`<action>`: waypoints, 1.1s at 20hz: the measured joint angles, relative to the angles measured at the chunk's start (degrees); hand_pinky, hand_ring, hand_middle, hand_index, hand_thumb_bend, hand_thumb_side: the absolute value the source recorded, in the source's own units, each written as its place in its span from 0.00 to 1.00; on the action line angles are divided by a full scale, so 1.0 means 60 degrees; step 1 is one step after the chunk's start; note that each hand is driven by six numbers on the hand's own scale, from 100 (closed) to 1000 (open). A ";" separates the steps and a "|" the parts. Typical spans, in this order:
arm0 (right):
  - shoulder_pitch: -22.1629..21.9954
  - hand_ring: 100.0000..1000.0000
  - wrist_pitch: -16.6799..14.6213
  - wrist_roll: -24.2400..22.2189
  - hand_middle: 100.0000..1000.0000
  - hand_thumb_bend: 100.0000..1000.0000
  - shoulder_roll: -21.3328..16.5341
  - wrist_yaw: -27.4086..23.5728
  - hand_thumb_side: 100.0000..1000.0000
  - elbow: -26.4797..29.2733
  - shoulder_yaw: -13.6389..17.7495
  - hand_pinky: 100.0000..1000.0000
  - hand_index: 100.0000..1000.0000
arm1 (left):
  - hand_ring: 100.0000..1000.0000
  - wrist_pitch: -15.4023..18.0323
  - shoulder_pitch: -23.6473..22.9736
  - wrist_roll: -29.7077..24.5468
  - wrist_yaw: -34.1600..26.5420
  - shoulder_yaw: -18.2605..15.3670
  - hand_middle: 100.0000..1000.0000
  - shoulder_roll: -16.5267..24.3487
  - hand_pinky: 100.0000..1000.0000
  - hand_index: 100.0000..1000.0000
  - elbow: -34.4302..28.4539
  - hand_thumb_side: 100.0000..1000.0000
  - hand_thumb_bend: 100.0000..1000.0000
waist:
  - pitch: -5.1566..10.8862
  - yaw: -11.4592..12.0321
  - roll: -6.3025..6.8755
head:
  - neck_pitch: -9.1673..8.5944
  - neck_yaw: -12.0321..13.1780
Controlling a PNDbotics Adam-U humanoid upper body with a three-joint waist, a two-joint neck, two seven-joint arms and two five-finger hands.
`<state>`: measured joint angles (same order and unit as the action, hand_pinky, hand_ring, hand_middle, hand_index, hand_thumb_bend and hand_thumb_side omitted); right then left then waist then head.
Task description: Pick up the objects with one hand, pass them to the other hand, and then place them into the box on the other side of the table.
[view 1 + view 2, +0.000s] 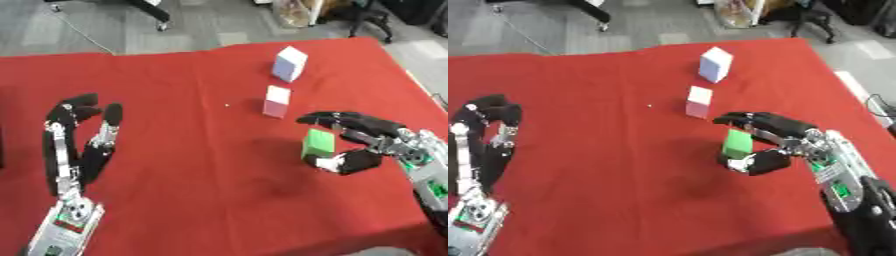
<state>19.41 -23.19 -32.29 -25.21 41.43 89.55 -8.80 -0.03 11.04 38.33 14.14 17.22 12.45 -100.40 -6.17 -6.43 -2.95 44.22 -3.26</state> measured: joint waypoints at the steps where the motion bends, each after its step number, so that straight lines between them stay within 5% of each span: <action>1: 0.0023 0.90 -0.0002 0.0013 0.91 0.19 0.0038 0.0106 0.76 -0.0065 0.0000 0.90 1.00 | 0.54 -0.0009 0.0000 -0.0009 0.0000 0.0006 0.54 0.0000 0.71 0.64 0.0000 0.70 0.65 | 0.0000 0.0011 0.0000 | 0.0000 -0.0001; 22: -0.0002 0.88 0.0559 0.1432 0.87 0.17 0.0356 0.1210 0.76 -0.0744 0.0809 0.89 1.00 | 0.54 -0.0109 -0.0011 -0.0047 0.0001 0.0049 0.54 0.0000 0.71 0.64 0.0000 0.71 0.64 | 0.0000 -0.0018 0.0000 | 0.0000 -0.0042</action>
<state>19.40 -19.84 -23.70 -23.08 48.69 85.09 -3.94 -0.68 10.97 38.05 14.14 17.51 12.45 -100.40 -6.17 -6.53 -2.95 44.22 -3.52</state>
